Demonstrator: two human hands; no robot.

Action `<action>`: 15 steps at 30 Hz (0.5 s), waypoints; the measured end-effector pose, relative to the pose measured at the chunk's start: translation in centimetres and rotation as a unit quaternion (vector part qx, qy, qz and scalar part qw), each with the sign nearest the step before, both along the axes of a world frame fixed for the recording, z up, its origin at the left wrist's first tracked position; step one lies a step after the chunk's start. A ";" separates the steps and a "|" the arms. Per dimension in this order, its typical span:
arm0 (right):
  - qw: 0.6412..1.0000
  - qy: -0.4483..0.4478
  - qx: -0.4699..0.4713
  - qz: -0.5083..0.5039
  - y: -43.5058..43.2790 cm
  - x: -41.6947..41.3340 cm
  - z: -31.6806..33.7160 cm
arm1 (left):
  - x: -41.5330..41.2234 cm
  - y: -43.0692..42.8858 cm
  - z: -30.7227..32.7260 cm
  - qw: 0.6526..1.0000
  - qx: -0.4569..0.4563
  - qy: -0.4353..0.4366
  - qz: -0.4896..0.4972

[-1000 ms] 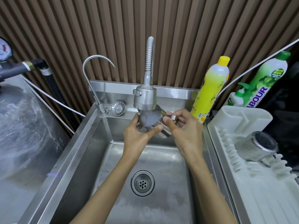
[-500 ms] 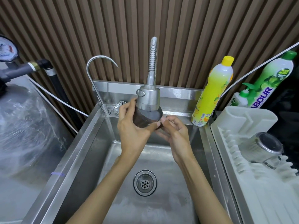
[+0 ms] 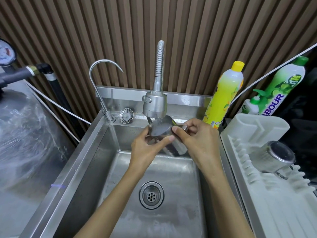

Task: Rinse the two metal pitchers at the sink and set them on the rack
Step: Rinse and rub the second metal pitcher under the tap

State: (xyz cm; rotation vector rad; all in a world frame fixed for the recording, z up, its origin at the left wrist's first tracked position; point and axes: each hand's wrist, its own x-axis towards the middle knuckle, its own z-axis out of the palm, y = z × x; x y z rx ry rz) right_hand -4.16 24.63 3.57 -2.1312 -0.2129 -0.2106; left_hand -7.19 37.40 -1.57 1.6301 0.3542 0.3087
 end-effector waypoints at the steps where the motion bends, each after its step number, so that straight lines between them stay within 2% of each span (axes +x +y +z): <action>1: 1.000 -0.007 0.014 0.011 0.0 0.1 -0.2 | 0.2 -0.1 -0.1 1.000 -0.024 -0.014 -0.006; 4: 0.990 0.007 0.128 0.050 0.1 0.7 -1.0 | 1.3 -0.2 0.0 0.995 -0.069 -0.065 0.002; 6: 0.969 0.038 0.225 0.091 0.2 1.3 -1.7 | 1.8 0.1 0.3 0.992 -0.064 -0.102 0.031; 9: 0.916 0.105 0.352 0.160 0.9 2.0 -3.0 | 1.9 0.4 1.3 0.986 0.031 -0.141 0.088; 12: 0.838 0.189 0.477 0.184 2.1 2.2 -4.4 | 1.2 0.6 2.1 0.964 0.169 -0.153 0.133; 13: 0.821 0.209 0.499 0.183 2.5 2.1 -4.6 | 1.0 0.6 2.3 0.958 0.196 -0.156 0.140; 15: 0.810 0.235 0.508 0.176 3.1 1.7 -5.0 | 0.4 0.7 2.4 0.947 0.238 -0.151 0.152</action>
